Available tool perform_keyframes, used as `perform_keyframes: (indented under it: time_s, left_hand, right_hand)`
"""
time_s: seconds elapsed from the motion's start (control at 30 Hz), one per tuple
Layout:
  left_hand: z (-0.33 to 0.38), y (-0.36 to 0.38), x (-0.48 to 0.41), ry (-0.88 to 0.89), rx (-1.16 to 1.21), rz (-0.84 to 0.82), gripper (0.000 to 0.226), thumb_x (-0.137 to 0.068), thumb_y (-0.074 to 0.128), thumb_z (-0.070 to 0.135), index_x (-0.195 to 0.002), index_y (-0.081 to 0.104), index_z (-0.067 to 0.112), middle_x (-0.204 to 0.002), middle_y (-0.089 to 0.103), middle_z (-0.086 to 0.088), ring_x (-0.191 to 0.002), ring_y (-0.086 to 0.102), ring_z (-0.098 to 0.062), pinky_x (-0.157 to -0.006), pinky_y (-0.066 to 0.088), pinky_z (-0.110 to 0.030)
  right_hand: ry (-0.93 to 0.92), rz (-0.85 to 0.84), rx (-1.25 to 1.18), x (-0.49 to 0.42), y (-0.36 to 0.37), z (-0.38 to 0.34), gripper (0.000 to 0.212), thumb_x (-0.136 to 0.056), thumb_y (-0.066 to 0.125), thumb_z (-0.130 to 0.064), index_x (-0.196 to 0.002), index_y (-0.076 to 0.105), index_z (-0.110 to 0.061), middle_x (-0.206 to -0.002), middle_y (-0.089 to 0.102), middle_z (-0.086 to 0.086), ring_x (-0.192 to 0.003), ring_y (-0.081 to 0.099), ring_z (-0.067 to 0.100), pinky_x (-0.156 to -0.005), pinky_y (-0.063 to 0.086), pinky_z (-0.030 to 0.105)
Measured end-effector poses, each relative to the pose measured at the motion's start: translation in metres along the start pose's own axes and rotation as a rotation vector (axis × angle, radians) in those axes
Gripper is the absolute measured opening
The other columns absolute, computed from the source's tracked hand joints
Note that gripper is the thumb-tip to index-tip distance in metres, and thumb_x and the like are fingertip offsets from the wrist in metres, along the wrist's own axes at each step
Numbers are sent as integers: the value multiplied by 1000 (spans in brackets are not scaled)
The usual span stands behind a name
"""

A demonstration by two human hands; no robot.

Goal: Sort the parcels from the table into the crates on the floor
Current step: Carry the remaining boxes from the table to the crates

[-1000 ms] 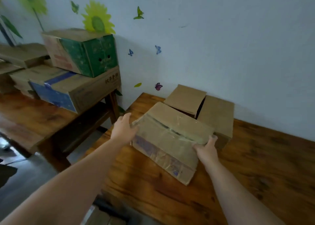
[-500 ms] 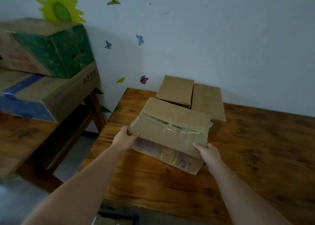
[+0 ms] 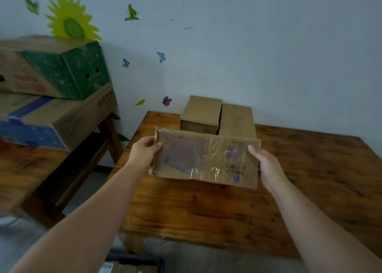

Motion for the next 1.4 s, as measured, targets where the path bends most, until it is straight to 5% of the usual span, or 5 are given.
perform_keyframes:
  time_s: [0.47, 0.77, 1.0, 1.27, 1.4]
  left_hand:
    - [30, 13, 38, -3, 211, -297, 55, -68, 67, 39, -119, 58, 22, -112, 64, -4, -111, 53, -27, -83, 43, -37]
    - [34, -7, 36, 42, 131, 15, 21, -83, 63, 47, -90, 66, 27, -73, 72, 15, -66, 68, -3, -55, 43, -18]
    - [34, -9, 33, 12, 56, 108, 32, -77, 67, 54, -83, 63, 23, -86, 69, 2, -83, 64, -17, -72, 49, -31]
    - [38, 20, 41, 134, -24, -130, 22, -92, 57, 27, -113, 64, 26, -103, 67, 11, -98, 60, -10, -82, 47, -29]
    - [47, 34, 46, 189, -73, -156, 19, -97, 47, 33, -92, 59, 46, -97, 63, 23, -94, 56, 0, -70, 42, -21]
  right_hand:
    - [74, 50, 23, 16, -31, -47, 15, -86, 69, -25, -92, 67, -11, -76, 74, 6, -69, 71, 23, -57, 54, 33]
    - [8, -201, -180, 18, -9, -45, 58, -71, 60, -63, -113, 67, -24, -103, 74, 1, -101, 66, 24, -81, 53, 43]
    - [-130, -123, 27, 23, -5, -38, 41, -77, 74, -14, -115, 58, -17, -105, 70, 3, -95, 66, 20, -83, 52, 39]
    - [-122, 66, -81, 22, -35, -36, 12, -87, 67, -16, -95, 65, -24, -94, 72, 1, -89, 69, 21, -75, 55, 41]
    - [-138, -14, -59, 31, -44, -33, 22, -91, 59, -12, -105, 62, -28, -98, 72, -4, -89, 68, 15, -70, 51, 35]
Point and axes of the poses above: each hand's wrist, its own x-axis away from the middle knuckle, its own y-axis out of the palm, z = x × y, the point moved 8 cm from there along -x, towards the middle knuckle
